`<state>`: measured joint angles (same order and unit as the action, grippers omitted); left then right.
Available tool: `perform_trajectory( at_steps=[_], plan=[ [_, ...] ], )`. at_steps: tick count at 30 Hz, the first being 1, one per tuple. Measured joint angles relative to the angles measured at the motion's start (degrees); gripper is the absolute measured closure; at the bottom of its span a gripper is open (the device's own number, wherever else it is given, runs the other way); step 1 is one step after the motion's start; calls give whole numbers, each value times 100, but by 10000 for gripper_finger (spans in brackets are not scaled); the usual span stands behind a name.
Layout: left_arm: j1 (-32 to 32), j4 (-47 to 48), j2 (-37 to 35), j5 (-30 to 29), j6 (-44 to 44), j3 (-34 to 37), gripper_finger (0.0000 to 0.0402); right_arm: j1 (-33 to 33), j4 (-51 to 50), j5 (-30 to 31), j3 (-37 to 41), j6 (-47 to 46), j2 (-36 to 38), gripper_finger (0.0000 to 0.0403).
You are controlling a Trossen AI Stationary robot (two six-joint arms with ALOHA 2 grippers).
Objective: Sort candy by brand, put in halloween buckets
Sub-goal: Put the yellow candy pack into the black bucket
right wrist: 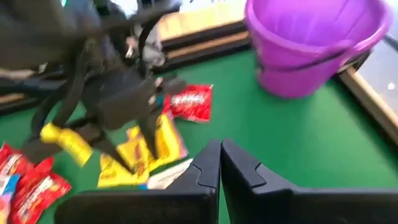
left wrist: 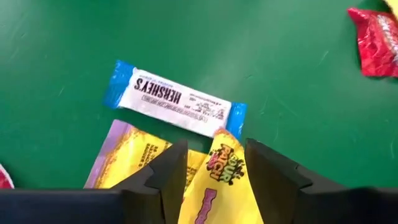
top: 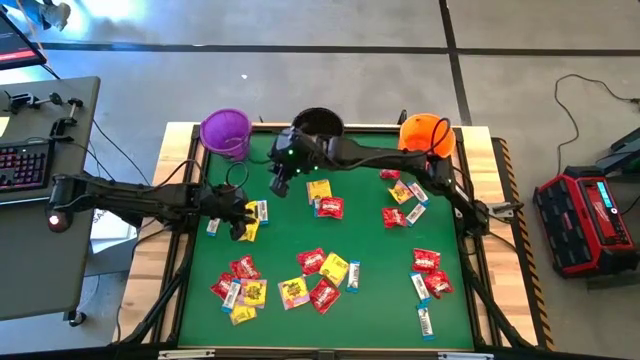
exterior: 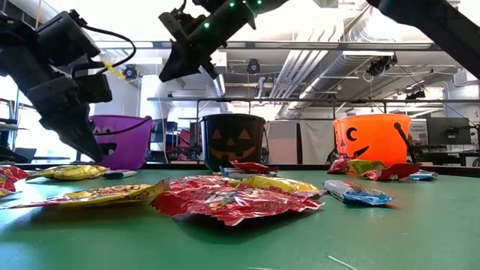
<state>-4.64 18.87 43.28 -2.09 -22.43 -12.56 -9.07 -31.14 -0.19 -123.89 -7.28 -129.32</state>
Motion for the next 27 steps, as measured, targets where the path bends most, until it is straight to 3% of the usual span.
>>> perform_trajectory(
  at_steps=[9,18,22,27],
  plan=[
    [0,-85,290,306,-100,0,221,105,289,569,1059,-25,1087,403],
    [-2,-144,849,264,-132,-8,221,83,623,1656,3224,-292,2917,403],
    [-2,-154,901,268,-149,-13,240,84,908,1989,4092,-621,3642,403],
    [-2,74,912,326,-115,-190,300,86,957,2408,4923,-1024,4332,403]
  ],
)
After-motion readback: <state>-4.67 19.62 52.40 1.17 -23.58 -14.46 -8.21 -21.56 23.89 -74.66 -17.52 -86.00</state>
